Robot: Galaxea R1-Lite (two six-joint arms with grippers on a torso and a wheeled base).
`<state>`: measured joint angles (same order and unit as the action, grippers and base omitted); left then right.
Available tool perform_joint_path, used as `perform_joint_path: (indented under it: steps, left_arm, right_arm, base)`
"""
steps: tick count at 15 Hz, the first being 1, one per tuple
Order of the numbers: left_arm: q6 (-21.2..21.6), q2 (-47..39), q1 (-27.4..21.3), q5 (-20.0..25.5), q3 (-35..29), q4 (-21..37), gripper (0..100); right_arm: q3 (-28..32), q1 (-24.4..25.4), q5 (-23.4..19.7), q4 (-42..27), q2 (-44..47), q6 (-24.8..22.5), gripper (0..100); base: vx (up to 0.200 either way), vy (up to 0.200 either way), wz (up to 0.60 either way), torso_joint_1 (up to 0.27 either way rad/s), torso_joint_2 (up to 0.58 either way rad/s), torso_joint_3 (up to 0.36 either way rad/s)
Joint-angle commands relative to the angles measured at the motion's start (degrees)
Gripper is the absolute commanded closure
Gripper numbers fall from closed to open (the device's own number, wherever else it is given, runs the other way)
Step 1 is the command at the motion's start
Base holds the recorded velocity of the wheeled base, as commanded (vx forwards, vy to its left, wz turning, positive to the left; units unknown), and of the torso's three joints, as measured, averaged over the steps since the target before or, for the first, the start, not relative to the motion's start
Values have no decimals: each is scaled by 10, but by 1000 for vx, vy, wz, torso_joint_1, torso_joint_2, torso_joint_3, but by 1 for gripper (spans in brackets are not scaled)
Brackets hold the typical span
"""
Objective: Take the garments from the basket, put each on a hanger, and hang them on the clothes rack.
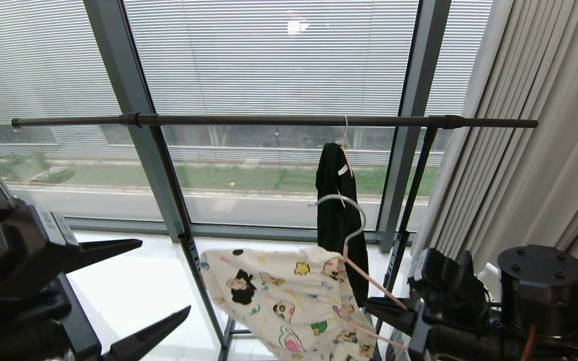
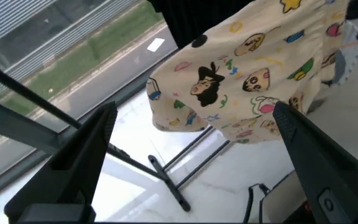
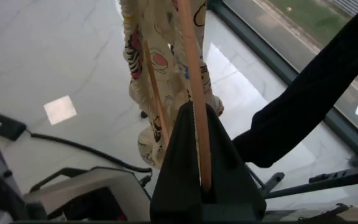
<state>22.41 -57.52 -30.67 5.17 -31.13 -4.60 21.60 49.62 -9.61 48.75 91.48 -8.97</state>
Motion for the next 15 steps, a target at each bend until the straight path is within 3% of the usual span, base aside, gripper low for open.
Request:
perform_joint_path:
  steps: [1, 2, 3, 8, 15]
  left_arm:
    - [2, 9, -43, 8, 28, -1, 0]
    - [1, 9, -92, 25, 44, -2, 0]
    - [1, 4, -110, 27, 52, -2, 0]
    - [7, -53, -113, 24, 60, -6, 0]
    - [27, -83, -155, 24, 63, -19, 0]
  right_arm:
    - [-39, 7, -11, 0, -49, -18, 100]
    - [-48, 25, -14, 0, -49, -29, 100]
    - [-48, 45, -14, 0, -49, -29, 100]
    - [-46, 116, -11, -1, -45, -31, 100]
    - [-28, 168, -9, -1, -40, -51, 100]
  base:
    - [0, 0, 0, 0, 0, 0]
    - [0, 0, 0, 0, 0, 0]
    - [0, 0, 0, 0, 0, 0]
    - [0, 0, 0, 0, 0, 0]
    - [0, 0, 0, 0, 0, 0]
